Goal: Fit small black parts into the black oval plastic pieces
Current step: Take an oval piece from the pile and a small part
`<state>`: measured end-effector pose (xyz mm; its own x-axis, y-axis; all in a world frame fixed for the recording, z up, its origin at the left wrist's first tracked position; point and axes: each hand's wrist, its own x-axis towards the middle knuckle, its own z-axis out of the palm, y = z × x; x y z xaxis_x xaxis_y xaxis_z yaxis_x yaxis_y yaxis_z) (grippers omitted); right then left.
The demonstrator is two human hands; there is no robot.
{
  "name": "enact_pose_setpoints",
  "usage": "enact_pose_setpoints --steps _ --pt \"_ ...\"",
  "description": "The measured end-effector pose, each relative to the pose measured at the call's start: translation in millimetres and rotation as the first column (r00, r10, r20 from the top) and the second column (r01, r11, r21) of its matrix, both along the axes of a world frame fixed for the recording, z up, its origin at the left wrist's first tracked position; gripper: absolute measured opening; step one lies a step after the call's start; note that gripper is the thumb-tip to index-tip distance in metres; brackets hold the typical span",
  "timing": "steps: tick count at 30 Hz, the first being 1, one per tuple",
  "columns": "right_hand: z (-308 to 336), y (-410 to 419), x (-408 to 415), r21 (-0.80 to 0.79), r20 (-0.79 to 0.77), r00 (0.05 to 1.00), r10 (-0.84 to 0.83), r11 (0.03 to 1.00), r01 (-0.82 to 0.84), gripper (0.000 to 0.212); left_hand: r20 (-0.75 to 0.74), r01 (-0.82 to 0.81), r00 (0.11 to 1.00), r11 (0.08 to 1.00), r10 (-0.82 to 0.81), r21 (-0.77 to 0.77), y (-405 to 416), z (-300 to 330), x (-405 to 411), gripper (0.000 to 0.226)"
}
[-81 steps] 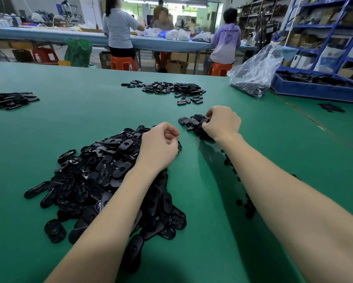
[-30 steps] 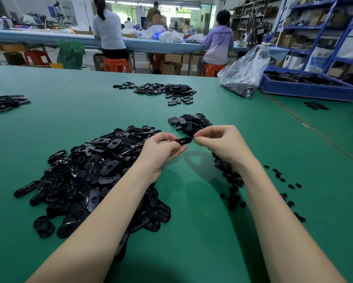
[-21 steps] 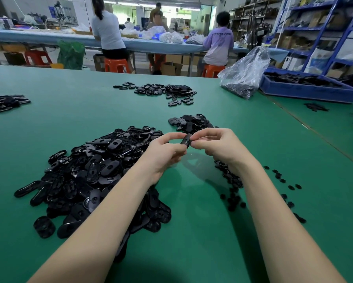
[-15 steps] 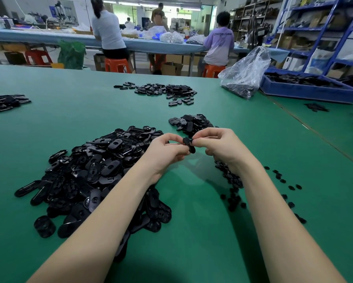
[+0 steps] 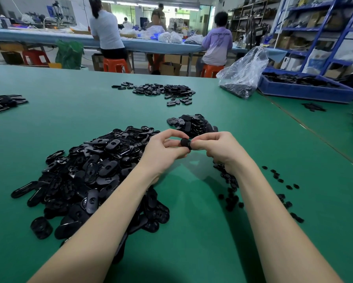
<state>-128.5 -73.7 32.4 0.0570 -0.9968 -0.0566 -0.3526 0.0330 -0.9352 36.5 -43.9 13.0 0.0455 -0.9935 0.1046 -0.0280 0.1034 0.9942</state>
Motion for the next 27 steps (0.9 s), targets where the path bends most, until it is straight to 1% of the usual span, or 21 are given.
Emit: enact_pose_setpoints --steps 2,6,10,13,14,17,20,23,27 --pt "-0.1 0.0 -0.3 -0.007 -0.011 1.0 0.008 1.0 -0.008 0.002 0.024 -0.003 1.0 1.0 0.003 -0.011 0.0 -0.2 0.4 0.028" --pt "0.5 0.9 -1.1 -0.024 -0.05 0.999 0.021 0.999 -0.023 0.014 0.113 -0.01 0.994 0.999 0.013 -0.032 -0.8 -0.2 1.4 0.029" --pt "3.4 0.8 -2.7 -0.031 -0.103 0.994 0.032 0.999 -0.035 0.01 0.199 -0.018 0.98 0.999 0.026 -0.042 -1.2 1.5 2.0 0.03" --pt "5.0 0.4 -3.9 -0.044 -0.121 0.992 0.03 0.998 -0.035 0.008 0.198 -0.017 0.98 0.998 0.027 -0.054 -1.0 2.6 2.6 0.031" --pt "4.8 0.1 -4.2 -0.049 -0.122 0.992 0.019 0.998 -0.026 0.01 0.193 -0.014 0.981 0.998 0.025 -0.054 -0.8 2.5 2.9 0.031" --pt "4.0 -0.2 -4.1 -0.058 -0.125 0.992 0.005 0.998 -0.012 0.019 0.128 0.012 0.992 1.0 -0.008 -0.025 0.0 1.7 4.0 0.028" --pt "1.9 1.0 -5.0 -0.036 -0.075 0.997 0.005 0.999 -0.008 0.024 -0.02 0.052 0.998 0.998 -0.051 0.033 -0.4 2.9 6.6 0.028" --pt "-0.9 4.1 -7.0 0.012 -0.015 0.999 0.046 0.999 -0.045 0.022 -0.154 0.089 0.985 0.99 -0.072 0.109 -1.4 4.0 6.8 0.025" --pt "-3.7 3.6 -4.5 0.002 -0.016 0.998 0.056 0.998 -0.056 0.018 -0.22 0.088 0.974 0.984 -0.053 0.152 -1.7 2.8 4.6 0.014"
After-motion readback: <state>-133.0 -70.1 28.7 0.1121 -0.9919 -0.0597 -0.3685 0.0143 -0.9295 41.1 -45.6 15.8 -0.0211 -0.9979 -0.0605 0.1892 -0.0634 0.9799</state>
